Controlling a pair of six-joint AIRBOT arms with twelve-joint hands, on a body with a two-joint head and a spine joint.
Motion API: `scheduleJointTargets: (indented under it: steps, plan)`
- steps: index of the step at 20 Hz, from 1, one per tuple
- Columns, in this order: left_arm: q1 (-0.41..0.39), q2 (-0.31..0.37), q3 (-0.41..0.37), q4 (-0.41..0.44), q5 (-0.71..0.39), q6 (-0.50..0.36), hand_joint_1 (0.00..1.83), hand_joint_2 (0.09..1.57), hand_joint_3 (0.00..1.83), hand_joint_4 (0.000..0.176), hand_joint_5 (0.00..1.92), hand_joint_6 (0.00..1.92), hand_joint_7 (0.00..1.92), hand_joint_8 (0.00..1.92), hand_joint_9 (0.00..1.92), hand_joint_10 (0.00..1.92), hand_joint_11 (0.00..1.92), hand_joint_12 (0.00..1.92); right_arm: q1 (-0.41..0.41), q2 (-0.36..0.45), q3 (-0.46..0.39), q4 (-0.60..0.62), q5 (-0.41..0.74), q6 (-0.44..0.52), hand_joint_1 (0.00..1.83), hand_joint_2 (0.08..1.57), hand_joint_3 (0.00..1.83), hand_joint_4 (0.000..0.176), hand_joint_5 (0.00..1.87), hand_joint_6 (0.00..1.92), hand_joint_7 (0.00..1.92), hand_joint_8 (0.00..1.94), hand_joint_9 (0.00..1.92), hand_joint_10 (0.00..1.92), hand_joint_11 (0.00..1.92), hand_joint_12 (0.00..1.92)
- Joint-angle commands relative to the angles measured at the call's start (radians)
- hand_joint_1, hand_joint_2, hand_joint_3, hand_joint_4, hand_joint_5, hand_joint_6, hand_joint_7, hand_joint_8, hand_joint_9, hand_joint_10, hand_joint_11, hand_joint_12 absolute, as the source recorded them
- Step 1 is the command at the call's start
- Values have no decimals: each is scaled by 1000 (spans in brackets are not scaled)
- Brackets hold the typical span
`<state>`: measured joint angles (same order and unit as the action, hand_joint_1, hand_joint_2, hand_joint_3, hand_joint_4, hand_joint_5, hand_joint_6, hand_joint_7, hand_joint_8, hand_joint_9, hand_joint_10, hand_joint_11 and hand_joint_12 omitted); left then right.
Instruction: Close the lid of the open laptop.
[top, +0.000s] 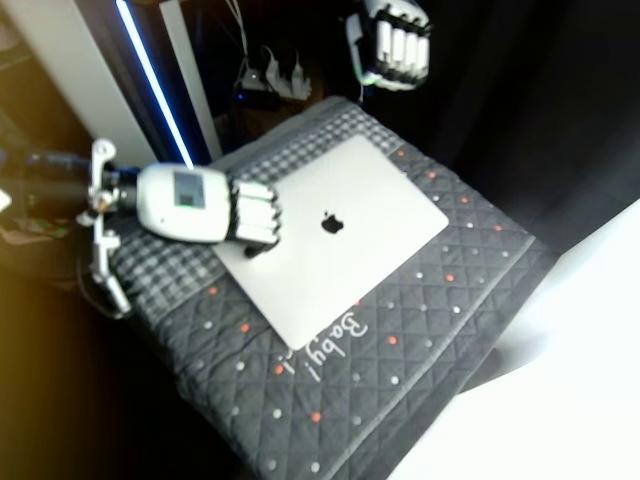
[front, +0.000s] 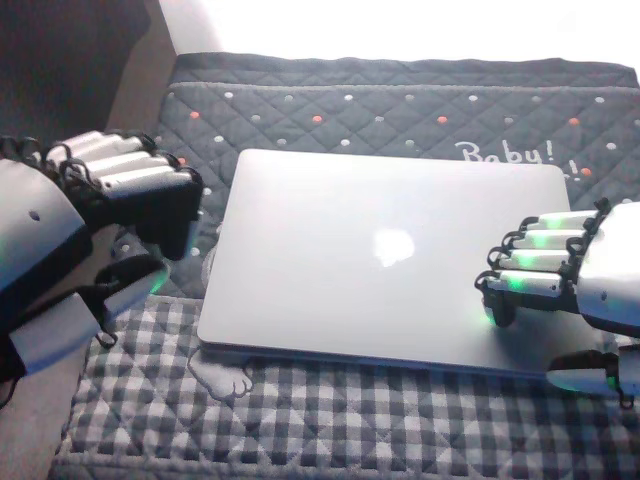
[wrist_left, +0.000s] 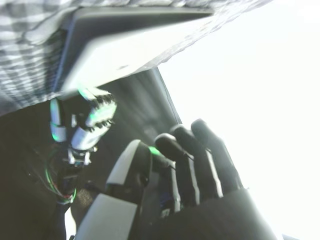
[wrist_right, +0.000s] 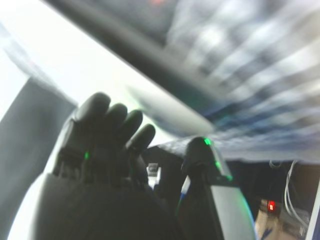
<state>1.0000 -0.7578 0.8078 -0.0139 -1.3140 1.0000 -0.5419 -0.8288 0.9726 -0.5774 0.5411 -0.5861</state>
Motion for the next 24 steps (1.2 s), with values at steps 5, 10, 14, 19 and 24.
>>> scheduleJointTargets:
  steps: [5,10,14,19,24]
  plan:
    - [-22,-7,6,-45,-137,47,1052,1414,0,0,342,1283,367,1287,224,1345,12,1820,-16,18,-21,-8,37,3,383,1365,0,0,74,1061,218,883,177,1251,174,1808]
    - [-25,-16,21,-75,-131,47,904,1465,0,0,288,696,362,737,239,986,0,1520,-21,28,-24,18,134,22,346,1392,0,0,0,615,35,740,0,861,0,1419]
    - [-26,-22,31,-97,-129,47,628,1484,0,0,278,157,384,79,261,406,0,1318,-21,90,-69,165,235,-150,274,1341,0,0,7,104,104,54,36,258,0,601]
    - [-25,-21,38,-127,-159,49,582,1484,10,6,20,1,52,0,11,157,0,631,-21,126,-84,247,333,-186,389,1366,11,2,0,0,0,0,0,0,0,0]
    - [-20,-9,47,-169,-219,49,365,1407,0,61,0,0,0,0,0,0,0,0,-31,167,-131,378,418,-332,150,1407,18,28,0,0,0,0,0,0,0,0]
